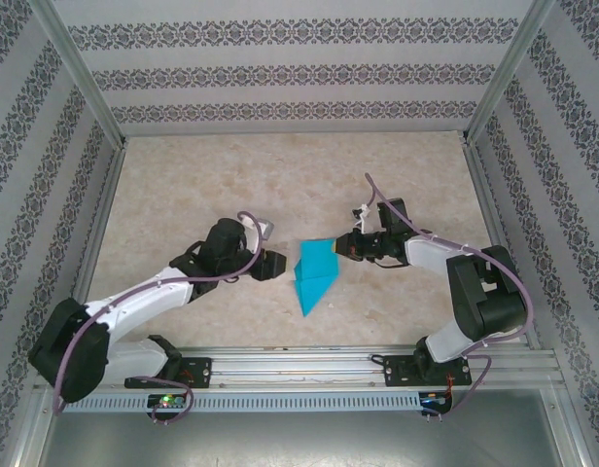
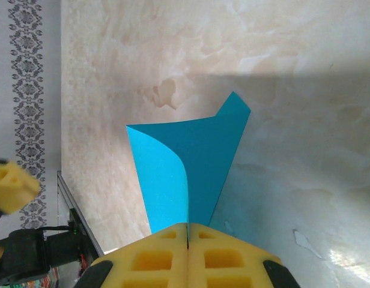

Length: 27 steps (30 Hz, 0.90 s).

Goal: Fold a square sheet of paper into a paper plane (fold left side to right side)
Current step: Fold the wing for the fifth time at the center of the table.

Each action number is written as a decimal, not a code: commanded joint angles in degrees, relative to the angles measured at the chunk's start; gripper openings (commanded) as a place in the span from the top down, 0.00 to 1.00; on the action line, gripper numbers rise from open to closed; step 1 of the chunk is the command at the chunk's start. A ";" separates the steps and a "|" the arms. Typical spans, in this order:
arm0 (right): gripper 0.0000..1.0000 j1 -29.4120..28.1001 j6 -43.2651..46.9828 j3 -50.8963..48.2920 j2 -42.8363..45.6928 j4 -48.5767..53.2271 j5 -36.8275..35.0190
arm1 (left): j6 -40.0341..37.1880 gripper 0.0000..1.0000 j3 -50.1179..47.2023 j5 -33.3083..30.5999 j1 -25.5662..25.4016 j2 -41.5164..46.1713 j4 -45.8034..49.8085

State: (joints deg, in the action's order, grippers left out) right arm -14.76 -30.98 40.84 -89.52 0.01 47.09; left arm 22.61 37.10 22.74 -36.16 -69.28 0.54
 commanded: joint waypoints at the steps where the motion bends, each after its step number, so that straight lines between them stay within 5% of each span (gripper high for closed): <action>1: 1.00 -1.29 -3.39 2.94 1.18 5.50 -2.11 | -5.38 0.49 3.60 -11.30 -6.97 1.25 13.19; 6: 1.00 -1.93 -6.97 4.20 1.53 8.12 -4.84 | -4.36 0.49 8.70 -21.75 -17.76 -3.63 17.93; 13: 1.00 -3.29 -9.17 5.46 0.92 10.08 -6.87 | -3.15 0.48 17.29 -27.69 -26.56 -15.76 20.09; 27: 1.00 -4.22 -10.68 6.35 -0.21 10.72 -8.67 | -2.74 0.44 28.57 -34.42 -30.62 -30.68 27.05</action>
State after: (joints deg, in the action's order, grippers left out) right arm -18.24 -40.82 45.39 -89.12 9.67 39.59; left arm 19.73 63.61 -8.84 -66.02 -98.89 23.70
